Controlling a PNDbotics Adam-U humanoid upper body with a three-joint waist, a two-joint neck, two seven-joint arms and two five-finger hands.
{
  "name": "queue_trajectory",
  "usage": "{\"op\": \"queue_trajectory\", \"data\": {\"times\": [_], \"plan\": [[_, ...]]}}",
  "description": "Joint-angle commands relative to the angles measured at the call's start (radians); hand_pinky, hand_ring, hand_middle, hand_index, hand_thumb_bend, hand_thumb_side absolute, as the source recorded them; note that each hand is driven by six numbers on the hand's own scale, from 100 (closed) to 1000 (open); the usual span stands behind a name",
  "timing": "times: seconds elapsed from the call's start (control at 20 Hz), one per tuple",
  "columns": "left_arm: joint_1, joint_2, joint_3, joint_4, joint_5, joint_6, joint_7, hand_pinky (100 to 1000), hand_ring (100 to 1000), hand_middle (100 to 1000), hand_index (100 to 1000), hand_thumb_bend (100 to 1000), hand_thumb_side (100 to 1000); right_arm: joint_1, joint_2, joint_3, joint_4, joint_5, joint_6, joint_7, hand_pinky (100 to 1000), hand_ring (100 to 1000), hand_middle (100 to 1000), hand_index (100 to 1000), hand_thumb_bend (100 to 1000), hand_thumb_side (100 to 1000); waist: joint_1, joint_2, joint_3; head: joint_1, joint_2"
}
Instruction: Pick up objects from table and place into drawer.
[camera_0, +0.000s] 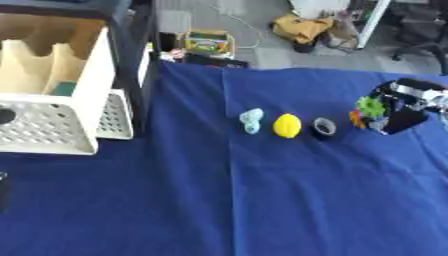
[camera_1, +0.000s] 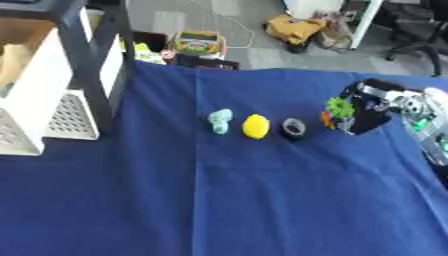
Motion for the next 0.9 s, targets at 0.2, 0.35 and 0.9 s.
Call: {"op": "queue_trajectory", "data": {"times": [0.2,0.35,0.9], "plan": [[0.003,0.009,0.012,-0.008,0.003,0.01,0.004,266,100,184,853,107,1000,-0.009,-0.033,-0.015,-0.022,-0.032,0.01,-0.027,289,503,339,487,100,239,-0.001,-0.027,-0.001,-0.001,0.0],[0.002,0.007,0.012,-0.008,0.007,0.013,0.004,263,100,183,853,109,1000,-0.008,-0.035,-0.019,-0.033,-0.05,0.021,-0.041,273,494,316,460,100,243,-0.005,-0.032,0.002,0.0,0.001],[0.008,0.003,0.013,-0.008,0.02,0.03,0.004,253,100,179,851,116,1000,-0.005,-0.044,-0.022,-0.089,-0.116,0.033,-0.051,237,473,257,413,100,243,-0.016,-0.056,0.01,0.008,0.011]]}}
